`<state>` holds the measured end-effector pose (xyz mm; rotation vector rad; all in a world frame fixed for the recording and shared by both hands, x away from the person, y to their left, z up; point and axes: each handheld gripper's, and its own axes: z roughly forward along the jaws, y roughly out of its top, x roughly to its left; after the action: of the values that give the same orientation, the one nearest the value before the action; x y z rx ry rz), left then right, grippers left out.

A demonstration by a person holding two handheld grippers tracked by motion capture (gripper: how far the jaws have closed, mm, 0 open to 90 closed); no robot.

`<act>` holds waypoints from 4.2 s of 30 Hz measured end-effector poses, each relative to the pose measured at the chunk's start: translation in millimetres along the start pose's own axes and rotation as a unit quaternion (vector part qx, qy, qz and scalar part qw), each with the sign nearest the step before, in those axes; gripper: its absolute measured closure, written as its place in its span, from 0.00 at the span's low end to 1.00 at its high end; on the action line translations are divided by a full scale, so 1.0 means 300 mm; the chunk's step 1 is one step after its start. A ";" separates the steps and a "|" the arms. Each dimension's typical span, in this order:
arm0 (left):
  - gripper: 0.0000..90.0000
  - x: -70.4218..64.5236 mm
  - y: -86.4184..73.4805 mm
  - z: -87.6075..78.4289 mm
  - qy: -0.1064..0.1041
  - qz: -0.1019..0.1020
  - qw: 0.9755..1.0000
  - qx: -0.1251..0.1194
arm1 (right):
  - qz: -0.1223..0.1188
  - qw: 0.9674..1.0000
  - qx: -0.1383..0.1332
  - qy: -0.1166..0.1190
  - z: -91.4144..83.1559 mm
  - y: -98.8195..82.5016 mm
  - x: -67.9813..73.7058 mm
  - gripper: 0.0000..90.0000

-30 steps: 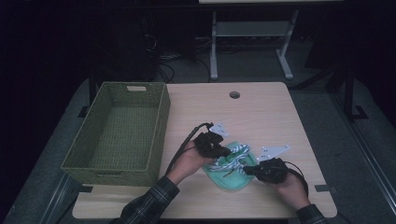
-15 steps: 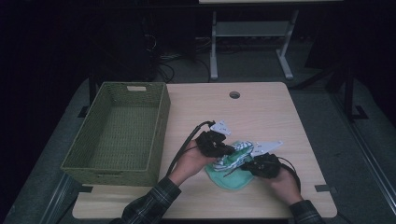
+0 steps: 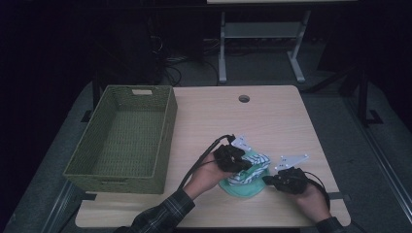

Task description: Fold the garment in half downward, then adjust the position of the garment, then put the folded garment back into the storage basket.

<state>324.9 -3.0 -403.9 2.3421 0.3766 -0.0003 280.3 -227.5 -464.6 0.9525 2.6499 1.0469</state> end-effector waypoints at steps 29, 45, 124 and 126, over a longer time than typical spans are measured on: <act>0.68 -0.007 -0.036 -0.003 0.026 0.001 1.000 0.005 | 0.023 0.997 -0.045 -0.063 -0.097 0.005 -0.094 1.00; 0.99 0.066 -0.124 -0.104 0.079 -0.039 0.996 0.014 | -0.006 0.997 -0.075 -0.019 0.019 0.204 -0.133 1.00; 0.98 0.170 -0.225 -0.026 0.100 -0.087 0.988 0.077 | 0.010 1.000 0.004 -0.006 0.045 0.066 -0.148 1.00; 0.98 0.186 -0.221 -0.023 0.102 -0.093 0.988 0.075 | 0.010 1.000 0.007 -0.003 0.041 0.061 -0.137 1.00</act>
<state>359.8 61.6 -450.8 2.4534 0.7180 0.1277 326.4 -235.0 -465.9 0.9841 2.6516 1.0308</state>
